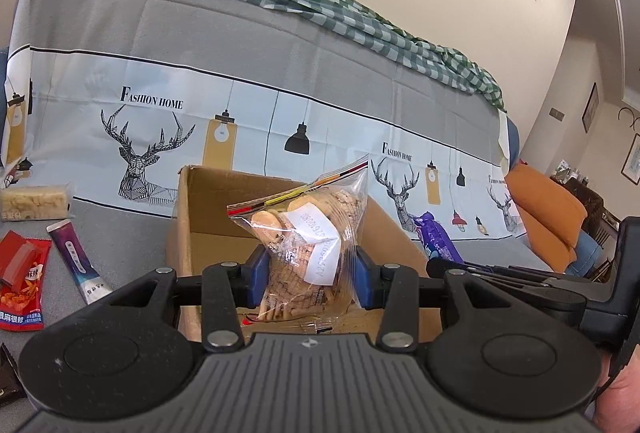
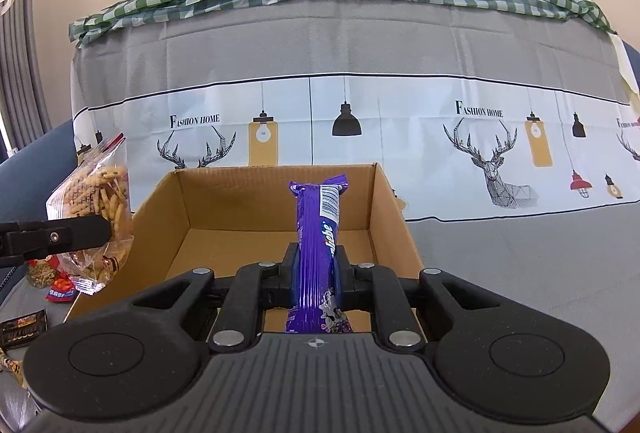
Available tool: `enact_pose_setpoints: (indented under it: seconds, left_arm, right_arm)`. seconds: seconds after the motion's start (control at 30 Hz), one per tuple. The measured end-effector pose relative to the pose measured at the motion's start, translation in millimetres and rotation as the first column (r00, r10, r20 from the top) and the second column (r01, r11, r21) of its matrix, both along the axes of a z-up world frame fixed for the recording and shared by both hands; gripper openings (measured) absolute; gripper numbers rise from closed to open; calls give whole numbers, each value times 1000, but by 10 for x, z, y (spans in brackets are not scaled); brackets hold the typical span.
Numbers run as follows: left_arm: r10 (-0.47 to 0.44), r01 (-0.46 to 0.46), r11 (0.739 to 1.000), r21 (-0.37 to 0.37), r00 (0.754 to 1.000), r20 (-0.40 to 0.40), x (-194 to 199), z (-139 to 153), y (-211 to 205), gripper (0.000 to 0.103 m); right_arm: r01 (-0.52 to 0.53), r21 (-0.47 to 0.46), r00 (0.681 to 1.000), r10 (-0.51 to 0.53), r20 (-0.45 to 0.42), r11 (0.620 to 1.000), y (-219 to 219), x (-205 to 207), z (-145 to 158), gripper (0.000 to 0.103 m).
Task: Organize snacks
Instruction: 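Lower both snacks into the box and open both tools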
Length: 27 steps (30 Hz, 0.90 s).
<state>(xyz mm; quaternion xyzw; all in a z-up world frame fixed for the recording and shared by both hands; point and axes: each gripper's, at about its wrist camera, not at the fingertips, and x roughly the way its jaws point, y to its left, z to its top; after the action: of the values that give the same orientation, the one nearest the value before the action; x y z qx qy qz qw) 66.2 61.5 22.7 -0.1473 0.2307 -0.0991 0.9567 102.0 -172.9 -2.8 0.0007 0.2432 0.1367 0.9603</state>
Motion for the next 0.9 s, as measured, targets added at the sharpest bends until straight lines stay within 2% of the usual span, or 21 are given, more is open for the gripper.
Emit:
enact_pose_setpoints:
  seconds: [0.9]
  left_arm:
    - [-21, 21, 999, 37, 1000, 12, -4, 1, -42, 47]
  right_arm:
    - [-14, -2, 1000, 14, -15, 1000, 9, 32, -22, 17]
